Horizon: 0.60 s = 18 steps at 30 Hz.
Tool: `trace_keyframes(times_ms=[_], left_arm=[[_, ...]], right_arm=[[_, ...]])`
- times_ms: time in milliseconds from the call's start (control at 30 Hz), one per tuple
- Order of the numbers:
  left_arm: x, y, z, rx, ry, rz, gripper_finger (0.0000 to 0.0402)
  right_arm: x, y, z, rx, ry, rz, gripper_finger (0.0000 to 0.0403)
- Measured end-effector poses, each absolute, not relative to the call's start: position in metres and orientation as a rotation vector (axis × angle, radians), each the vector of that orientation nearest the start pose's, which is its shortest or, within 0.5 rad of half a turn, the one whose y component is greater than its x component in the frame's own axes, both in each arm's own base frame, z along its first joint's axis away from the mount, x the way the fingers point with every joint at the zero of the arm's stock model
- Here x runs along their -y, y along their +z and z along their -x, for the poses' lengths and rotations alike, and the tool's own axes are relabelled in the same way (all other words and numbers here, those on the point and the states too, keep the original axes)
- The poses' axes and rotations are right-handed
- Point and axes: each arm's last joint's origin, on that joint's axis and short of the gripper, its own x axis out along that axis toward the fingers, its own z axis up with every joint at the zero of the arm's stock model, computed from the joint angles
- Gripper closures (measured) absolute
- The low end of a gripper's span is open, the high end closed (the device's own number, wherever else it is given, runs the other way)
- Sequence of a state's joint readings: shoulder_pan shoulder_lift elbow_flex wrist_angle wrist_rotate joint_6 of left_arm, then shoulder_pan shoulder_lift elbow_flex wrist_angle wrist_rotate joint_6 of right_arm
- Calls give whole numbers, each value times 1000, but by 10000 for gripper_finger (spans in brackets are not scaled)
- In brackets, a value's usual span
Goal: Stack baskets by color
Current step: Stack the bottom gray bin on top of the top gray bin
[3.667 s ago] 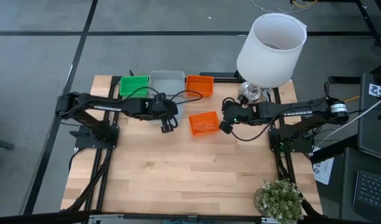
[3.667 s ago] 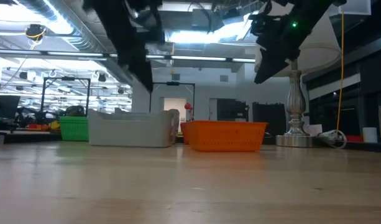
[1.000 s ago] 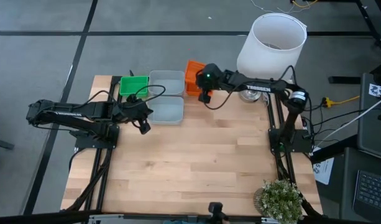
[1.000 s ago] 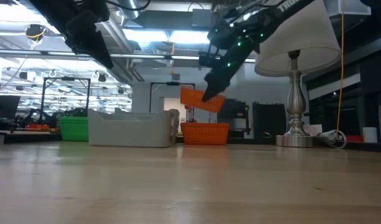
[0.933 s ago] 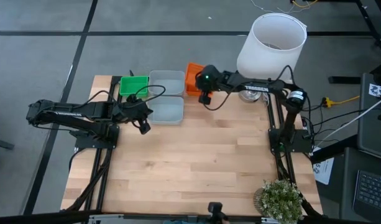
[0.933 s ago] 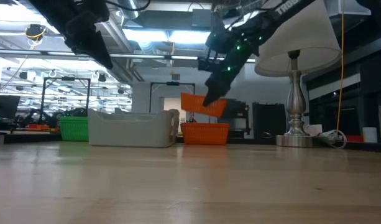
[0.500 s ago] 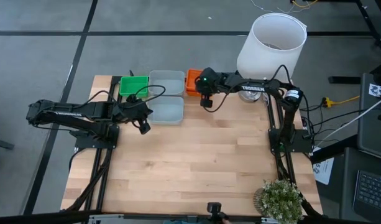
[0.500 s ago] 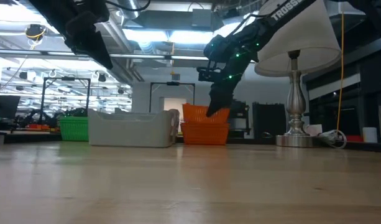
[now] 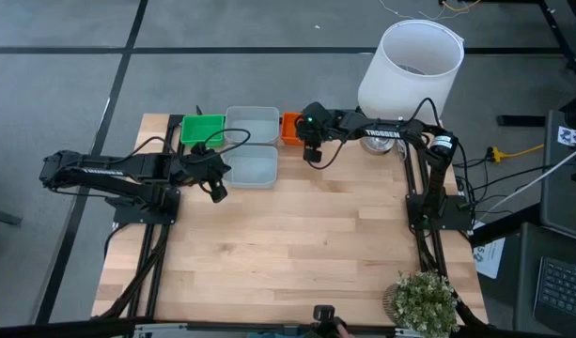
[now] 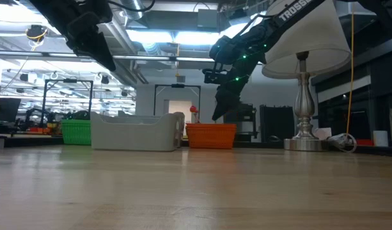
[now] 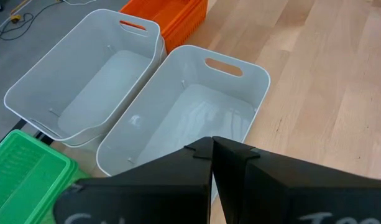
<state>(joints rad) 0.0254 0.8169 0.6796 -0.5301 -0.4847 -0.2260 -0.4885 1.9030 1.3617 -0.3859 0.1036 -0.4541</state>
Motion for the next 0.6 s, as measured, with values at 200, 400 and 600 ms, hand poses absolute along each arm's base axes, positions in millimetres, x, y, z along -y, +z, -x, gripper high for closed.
trace_keyframes(times_ms=[200, 400, 600], left_arm=[[-18, 264, -163, -597, 562, 59, 401], [-18, 264, -163, -596, 561, 59, 401], [-18, 264, -163, -596, 561, 59, 401]], right_arm=[[190, 203, -360, -1000, -322, 235, 312], [156, 224, -386, -858, -100, 222, 313], [100, 237, -413, -674, 164, 249, 313]])
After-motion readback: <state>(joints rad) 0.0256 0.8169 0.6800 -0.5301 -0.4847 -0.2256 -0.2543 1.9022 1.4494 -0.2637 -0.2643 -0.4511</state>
